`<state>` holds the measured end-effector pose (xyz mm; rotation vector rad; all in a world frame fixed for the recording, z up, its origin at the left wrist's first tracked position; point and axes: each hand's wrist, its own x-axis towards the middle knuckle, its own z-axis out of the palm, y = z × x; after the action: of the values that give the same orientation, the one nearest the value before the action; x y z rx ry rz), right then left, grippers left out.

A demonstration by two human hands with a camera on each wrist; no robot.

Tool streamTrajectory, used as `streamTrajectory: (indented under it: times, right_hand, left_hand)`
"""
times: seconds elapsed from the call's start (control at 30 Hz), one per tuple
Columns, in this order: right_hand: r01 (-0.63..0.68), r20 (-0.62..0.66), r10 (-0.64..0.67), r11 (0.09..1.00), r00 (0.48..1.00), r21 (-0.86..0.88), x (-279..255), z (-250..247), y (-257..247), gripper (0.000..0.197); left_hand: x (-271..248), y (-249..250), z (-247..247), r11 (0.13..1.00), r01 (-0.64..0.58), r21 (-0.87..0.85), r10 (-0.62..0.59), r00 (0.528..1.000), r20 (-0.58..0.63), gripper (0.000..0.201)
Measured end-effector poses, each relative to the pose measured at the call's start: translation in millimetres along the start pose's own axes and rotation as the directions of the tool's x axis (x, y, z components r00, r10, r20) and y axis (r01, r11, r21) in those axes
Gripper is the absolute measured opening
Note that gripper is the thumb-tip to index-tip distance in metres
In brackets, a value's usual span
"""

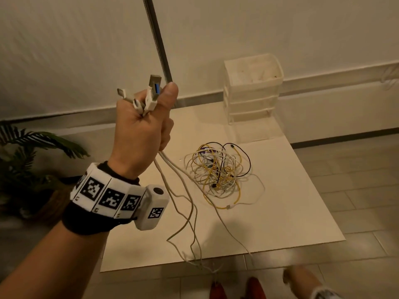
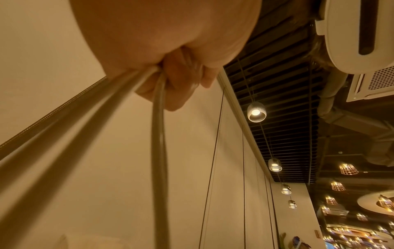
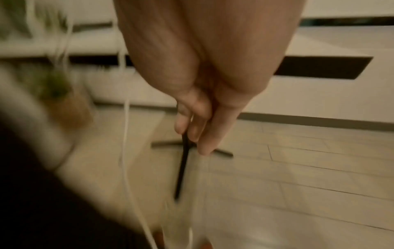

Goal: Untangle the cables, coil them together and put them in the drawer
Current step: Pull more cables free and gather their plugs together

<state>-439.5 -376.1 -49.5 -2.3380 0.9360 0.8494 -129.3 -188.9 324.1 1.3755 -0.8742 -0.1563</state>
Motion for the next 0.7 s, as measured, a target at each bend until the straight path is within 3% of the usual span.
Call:
streamTrajectory:
  times: [0.07, 0.13, 0.2, 0.3, 0.4, 0.47, 0.6, 0.7]
  right_hand:
    - [0.078, -0.118, -0.065, 0.992, 0.991, 0.102, 12.9, -37.3, -37.4, 0.027]
    - [0.267, -0.276, -0.24, 0.961, 0.931, 0.066, 32.2, -62.4, -66.7, 0.026]
    - [0.333, -0.276, -0.32, 0.943, 0.906, 0.0, 46.0, -90.3, -106.1, 0.025]
    - [0.331, -0.296, -0.388, 0.917, 0.873, -0.224, 70.0, -105.6, -143.6, 0.041]
    - [0.271, -0.239, -0.379, 0.881, 0.894, -0.387, 84.3, -105.4, -161.4, 0.055]
    - [0.254, -0.189, -0.373, 0.851, 0.908, -0.46, 88.5, -99.7, -167.1, 0.053]
    - [0.291, -0.22, -0.446, 0.813, 0.867, -0.504, 93.8, -90.0, -164.0, 0.043]
    - [0.368, -0.285, -0.48, 0.854, 0.83, -0.367, 93.0, -94.6, -157.8, 0.036]
  left_hand:
    - [-5.2, 0.4, 1.9, 1.0, 0.0, 0.0, 0.0, 1.0, 0.025, 0.042]
    - [-10.9, 0.0, 3.8, 1.0, -0.004, -0.002, 0.004, 1.0, 0.017, 0.039]
    - [-16.5, -1.4, 4.5, 1.0, 0.003, 0.002, -0.003, 1.0, -0.003, 0.037]
    - [-23.0, -2.4, 2.8, 0.999, 0.03, 0.012, -0.029, 0.999, -0.036, 0.03]
    - [-27.3, -1.3, 0.0, 0.998, 0.04, 0.055, -0.036, 0.996, -0.082, 0.04]
    - [-30.4, -1.9, -2.0, 0.996, 0.068, 0.059, -0.06, 0.99, -0.13, 0.045]
    - [-36.3, -5.8, -4.8, 0.995, 0.094, 0.033, -0.087, 0.983, -0.163, 0.05]
    - [-36.9, -8.1, -5.1, 0.994, 0.102, 0.027, -0.096, 0.978, -0.186, 0.045]
